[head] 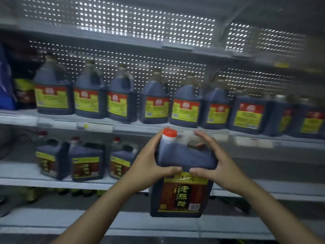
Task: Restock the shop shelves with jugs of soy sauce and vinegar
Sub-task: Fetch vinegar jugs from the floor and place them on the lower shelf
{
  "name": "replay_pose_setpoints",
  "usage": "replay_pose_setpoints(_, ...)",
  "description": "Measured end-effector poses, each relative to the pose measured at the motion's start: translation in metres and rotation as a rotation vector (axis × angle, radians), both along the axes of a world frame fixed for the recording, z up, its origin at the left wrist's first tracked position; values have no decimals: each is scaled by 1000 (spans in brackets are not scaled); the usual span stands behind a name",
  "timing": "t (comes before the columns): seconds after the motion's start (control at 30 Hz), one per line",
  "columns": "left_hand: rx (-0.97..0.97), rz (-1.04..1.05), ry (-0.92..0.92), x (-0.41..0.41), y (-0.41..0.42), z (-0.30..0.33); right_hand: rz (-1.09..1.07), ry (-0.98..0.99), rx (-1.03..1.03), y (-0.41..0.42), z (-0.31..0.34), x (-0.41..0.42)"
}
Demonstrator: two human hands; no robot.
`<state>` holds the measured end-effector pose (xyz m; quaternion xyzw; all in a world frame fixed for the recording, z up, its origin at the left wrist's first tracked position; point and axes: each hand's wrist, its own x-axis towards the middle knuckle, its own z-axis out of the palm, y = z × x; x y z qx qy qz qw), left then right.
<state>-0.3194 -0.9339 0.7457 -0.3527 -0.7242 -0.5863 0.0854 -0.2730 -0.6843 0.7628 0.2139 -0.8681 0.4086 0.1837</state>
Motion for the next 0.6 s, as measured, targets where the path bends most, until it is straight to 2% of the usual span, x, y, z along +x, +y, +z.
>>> replay_pose_setpoints(0.23, -155, -3, -4, -110, -54, -48, 30, -92, -72, -50, -70, -117)
replay_pose_setpoints(0.43, -182, 17, -102, -175, -35, -97, 30, -214, -80, -27, -112, -180)
replay_pose_setpoints(0.6, -179, 146, -198, -207, -5, -149, 103, -300, -16, 3, -150, -233)
